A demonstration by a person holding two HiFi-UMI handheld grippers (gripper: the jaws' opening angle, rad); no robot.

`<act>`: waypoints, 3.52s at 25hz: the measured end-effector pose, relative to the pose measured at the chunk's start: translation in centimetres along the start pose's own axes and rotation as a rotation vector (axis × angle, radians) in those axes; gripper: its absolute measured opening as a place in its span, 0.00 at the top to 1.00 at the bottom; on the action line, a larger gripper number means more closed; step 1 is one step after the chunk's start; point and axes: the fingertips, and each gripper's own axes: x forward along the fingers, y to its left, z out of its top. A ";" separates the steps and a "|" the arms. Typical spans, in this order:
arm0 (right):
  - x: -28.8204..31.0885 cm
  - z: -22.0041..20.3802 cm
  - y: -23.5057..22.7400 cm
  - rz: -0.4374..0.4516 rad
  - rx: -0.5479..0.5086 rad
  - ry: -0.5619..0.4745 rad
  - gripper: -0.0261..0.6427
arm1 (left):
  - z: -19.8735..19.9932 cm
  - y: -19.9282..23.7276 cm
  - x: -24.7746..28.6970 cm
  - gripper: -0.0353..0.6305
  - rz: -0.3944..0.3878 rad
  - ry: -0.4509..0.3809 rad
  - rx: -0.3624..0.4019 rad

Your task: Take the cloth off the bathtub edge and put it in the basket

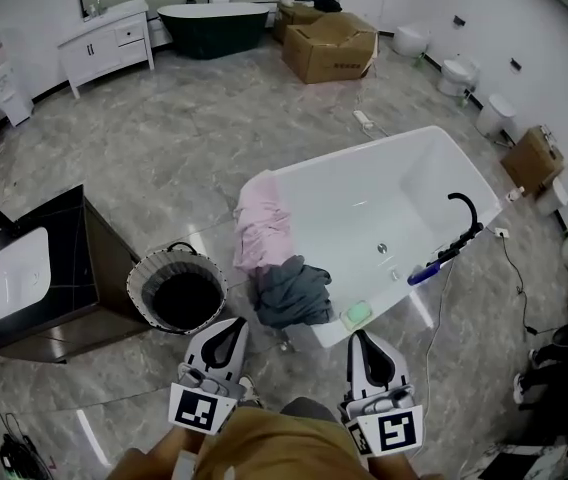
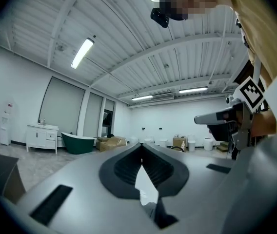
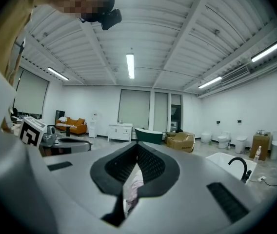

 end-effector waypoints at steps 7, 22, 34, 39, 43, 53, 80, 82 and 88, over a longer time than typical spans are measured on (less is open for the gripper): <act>1.1 -1.4 -3.9 -0.050 0.025 0.025 0.95 | -2.4 -1.5 4.7 0.94 -0.055 0.038 -0.021; 6.5 -4.7 -10.6 0.009 0.029 0.066 0.95 | -10.0 -1.5 13.3 0.94 -0.026 0.161 0.011; 9.3 -12.0 -12.0 0.026 0.022 0.186 0.95 | -22.8 -2.1 18.5 0.92 -0.090 0.366 0.051; 11.3 -16.4 -12.4 0.040 0.008 0.222 0.95 | -29.2 -1.7 20.2 0.82 -0.092 0.451 0.041; 12.8 -19.4 -12.7 0.050 0.014 0.249 0.95 | -34.1 -1.9 21.5 0.74 -0.100 0.520 0.012; 15.4 -25.6 -14.3 0.048 0.046 0.295 0.95 | -44.8 -1.3 24.9 0.30 -0.054 0.644 -0.138; 17.3 -31.8 -16.7 0.077 0.101 0.351 0.95 | -52.3 -2.1 25.5 0.52 0.076 0.724 -0.574; 17.5 -31.4 -16.6 0.082 0.098 0.345 0.95 | -51.4 -2.1 24.9 0.62 0.067 0.730 -0.538; 17.6 -30.1 -16.1 0.083 0.089 0.317 0.95 | -47.6 -2.9 25.3 0.79 -0.033 0.684 -0.466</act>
